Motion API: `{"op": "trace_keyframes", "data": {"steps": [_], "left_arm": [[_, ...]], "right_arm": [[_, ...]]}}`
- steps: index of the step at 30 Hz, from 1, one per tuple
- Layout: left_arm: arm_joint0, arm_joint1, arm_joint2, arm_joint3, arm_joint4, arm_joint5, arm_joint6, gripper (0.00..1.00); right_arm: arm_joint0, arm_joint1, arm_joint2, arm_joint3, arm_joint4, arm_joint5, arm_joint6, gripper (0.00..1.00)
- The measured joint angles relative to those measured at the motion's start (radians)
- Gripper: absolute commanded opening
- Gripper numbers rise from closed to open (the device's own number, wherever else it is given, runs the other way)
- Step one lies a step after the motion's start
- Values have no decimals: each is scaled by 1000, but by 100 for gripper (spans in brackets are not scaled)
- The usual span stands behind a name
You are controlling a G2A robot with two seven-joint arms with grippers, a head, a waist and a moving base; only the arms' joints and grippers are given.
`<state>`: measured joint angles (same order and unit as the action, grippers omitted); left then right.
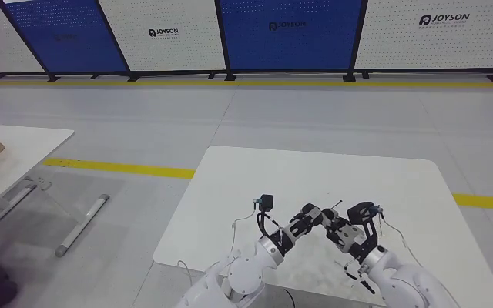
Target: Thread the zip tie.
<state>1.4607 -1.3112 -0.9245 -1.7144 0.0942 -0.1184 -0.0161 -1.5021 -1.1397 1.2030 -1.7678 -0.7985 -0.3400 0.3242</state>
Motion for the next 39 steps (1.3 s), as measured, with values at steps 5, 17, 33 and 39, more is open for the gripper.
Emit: {"op": "trace_keyframes", "data": {"steps": [5, 17, 33, 39], "left_arm": [[4, 0, 2, -2, 1, -8, 7, 0], [14, -1, 6, -14, 5, -27, 25, 0], [25, 1, -10, -32, 5, -35, 36, 0], [22, 1, -13, -26, 40, -18, 62, 0]], "right_arm": [[7, 0, -7, 11, -2, 0, 10, 0], [31, 1, -37, 58, 5, 0, 28, 0], [60, 3, -62, 112, 6, 0, 32, 0], [61, 4, -53, 109, 30, 0, 29, 100]]}}
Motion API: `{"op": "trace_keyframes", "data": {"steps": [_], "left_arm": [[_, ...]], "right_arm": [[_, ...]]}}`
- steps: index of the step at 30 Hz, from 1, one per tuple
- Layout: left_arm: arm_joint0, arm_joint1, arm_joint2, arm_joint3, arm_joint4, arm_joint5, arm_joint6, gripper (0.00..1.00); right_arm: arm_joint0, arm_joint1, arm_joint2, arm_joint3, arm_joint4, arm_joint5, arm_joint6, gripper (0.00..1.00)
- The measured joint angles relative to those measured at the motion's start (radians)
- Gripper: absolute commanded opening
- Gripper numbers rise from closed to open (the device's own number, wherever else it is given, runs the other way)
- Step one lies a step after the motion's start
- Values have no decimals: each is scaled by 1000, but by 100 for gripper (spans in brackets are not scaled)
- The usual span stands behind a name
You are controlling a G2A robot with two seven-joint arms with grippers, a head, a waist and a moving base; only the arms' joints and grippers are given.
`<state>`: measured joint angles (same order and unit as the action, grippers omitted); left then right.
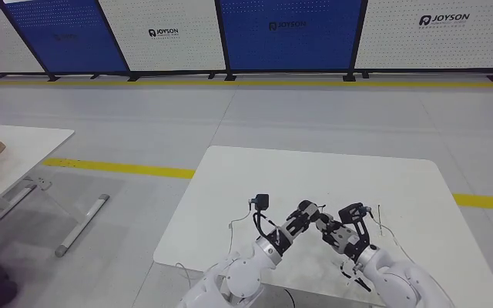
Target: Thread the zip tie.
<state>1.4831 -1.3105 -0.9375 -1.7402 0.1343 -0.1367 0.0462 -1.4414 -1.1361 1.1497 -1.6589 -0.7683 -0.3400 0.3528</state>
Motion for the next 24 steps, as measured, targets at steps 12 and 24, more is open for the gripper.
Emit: {"op": "trace_keyframes", "data": {"steps": [12, 24], "left_arm": [[11, 5, -53, -3, -16, 20, 19, 0], [65, 13, -140, 11, -87, 1, 87, 0]], "right_arm": [[-98, 34, 185, -80, 385, 0, -54, 100], [-160, 51, 495, 38, 1016, 0, 51, 100]]}}
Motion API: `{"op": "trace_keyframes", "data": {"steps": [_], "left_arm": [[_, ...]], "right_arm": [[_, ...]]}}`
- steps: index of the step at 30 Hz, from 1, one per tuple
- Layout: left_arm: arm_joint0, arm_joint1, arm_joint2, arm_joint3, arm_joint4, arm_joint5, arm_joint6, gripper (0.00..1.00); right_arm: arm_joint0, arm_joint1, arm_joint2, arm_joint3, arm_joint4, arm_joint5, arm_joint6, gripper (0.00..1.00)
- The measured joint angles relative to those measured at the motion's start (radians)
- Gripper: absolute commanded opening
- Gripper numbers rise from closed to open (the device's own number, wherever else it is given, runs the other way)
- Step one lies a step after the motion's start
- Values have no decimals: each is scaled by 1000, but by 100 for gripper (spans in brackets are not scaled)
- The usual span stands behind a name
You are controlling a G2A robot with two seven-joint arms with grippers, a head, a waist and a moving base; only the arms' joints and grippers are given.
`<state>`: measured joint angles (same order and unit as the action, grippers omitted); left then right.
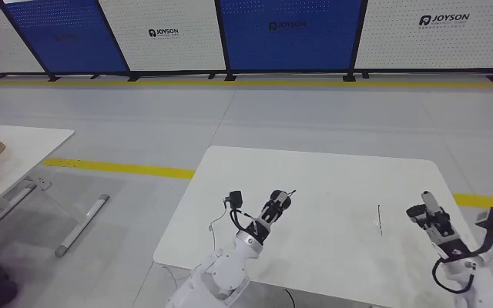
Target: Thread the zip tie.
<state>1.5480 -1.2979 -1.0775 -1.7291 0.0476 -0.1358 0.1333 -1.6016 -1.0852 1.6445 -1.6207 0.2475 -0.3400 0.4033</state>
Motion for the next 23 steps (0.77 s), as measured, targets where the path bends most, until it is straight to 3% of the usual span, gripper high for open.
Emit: {"op": "trace_keyframes", "data": {"steps": [4, 23], "left_arm": [[11, -1, -34, 20, -51, -19, 54, 0], [11, -2, -33, 21, -53, -19, 54, 0]], "right_arm": [[-1, -3, 17, 12, 41, 0, 16, 100], [-1, -3, 16, 11, 38, 0, 15, 100]]}}
